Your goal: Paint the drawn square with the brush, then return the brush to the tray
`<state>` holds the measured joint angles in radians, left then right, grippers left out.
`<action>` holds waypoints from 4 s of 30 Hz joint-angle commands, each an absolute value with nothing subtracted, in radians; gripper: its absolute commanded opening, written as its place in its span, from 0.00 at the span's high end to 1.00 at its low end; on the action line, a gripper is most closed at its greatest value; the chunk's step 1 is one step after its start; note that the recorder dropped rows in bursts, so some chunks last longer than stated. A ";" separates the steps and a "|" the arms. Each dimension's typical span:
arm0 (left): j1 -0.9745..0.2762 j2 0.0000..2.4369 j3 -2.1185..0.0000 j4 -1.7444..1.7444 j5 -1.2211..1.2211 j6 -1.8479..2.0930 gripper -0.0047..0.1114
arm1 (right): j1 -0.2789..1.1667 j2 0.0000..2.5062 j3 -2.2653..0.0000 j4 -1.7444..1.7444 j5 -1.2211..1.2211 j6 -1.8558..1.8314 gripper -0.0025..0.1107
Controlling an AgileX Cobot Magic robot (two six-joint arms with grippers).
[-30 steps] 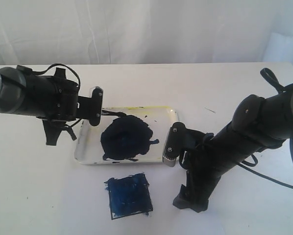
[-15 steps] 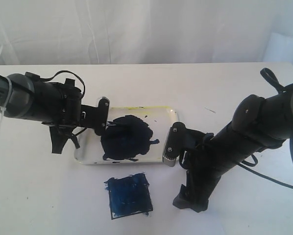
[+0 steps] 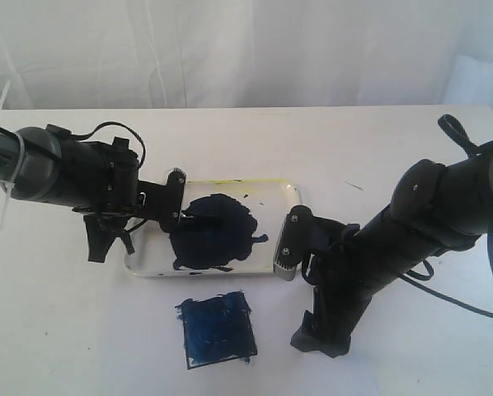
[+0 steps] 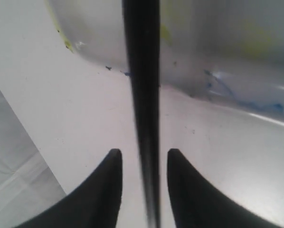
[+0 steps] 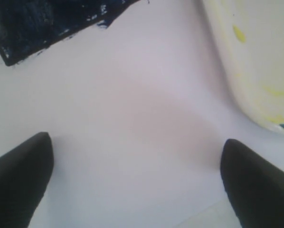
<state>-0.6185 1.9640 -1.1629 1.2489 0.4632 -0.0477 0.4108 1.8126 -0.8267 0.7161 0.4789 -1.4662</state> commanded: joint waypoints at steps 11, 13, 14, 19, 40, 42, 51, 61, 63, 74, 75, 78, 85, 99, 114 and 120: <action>-0.637 1.964 -1.183 1.238 0.584 -0.053 0.39 | 0.411 1.818 -0.806 0.678 0.439 -1.468 0.19; -0.648 1.953 -1.196 1.235 0.640 -0.064 0.39 | 0.411 1.804 -0.806 0.678 0.439 -1.468 0.19; -0.654 1.951 -1.202 1.235 0.664 -0.079 0.40 | 0.411 1.796 -0.806 0.678 0.439 -1.468 0.19; -0.698 1.925 -1.235 1.230 0.756 -0.140 0.43 | 0.411 1.734 -0.806 0.678 0.444 -1.468 0.19; -0.708 1.735 -1.282 1.016 0.962 -0.310 0.96 | 0.411 1.517 -0.806 0.676 0.350 -0.962 0.71; -0.675 1.708 -1.282 0.915 0.962 -0.305 0.96 | 0.403 1.514 -0.806 0.673 0.310 -0.852 0.93; -0.293 1.663 -1.282 0.177 1.033 -0.052 0.96 | 0.177 1.517 -1.024 0.199 0.743 -0.100 0.98; -0.051 1.622 -1.219 -0.026 1.084 0.063 0.96 | -0.060 1.528 -1.057 -0.028 0.999 0.011 0.98; -0.042 1.599 -1.198 -0.026 1.082 0.067 0.96 | -0.070 1.528 -1.057 -0.008 1.021 0.011 0.98; -0.040 1.414 -1.186 -0.006 1.097 0.082 0.96 | -0.070 1.457 -1.023 0.000 1.088 -0.067 0.98; -0.040 1.394 -1.186 -0.006 1.097 0.082 0.96 | -0.070 1.425 -1.009 0.000 1.061 -0.073 0.98; -0.040 1.311 -1.186 0.000 1.094 0.082 0.96 | -0.070 1.314 -0.969 0.000 0.990 -0.103 0.98; -0.042 1.087 -1.186 0.008 1.100 0.062 0.96 | -0.070 1.018 -0.928 0.010 0.923 -0.138 0.98; -0.042 0.562 -1.037 0.008 1.064 0.049 0.96 | -0.022 0.444 -0.795 0.090 0.932 -0.166 0.98; -0.042 0.100 -0.865 0.015 1.043 0.049 0.96 | -0.019 0.037 -0.678 0.085 0.953 -0.158 0.98; -0.044 0.000 -0.794 0.050 1.025 0.045 0.96 | -0.019 0.000 -0.638 0.085 0.908 -0.156 0.98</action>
<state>-0.0456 0.0150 -0.8229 0.0260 1.0378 0.0607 -0.0203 0.0049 -0.6546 0.0887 0.9332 -0.1583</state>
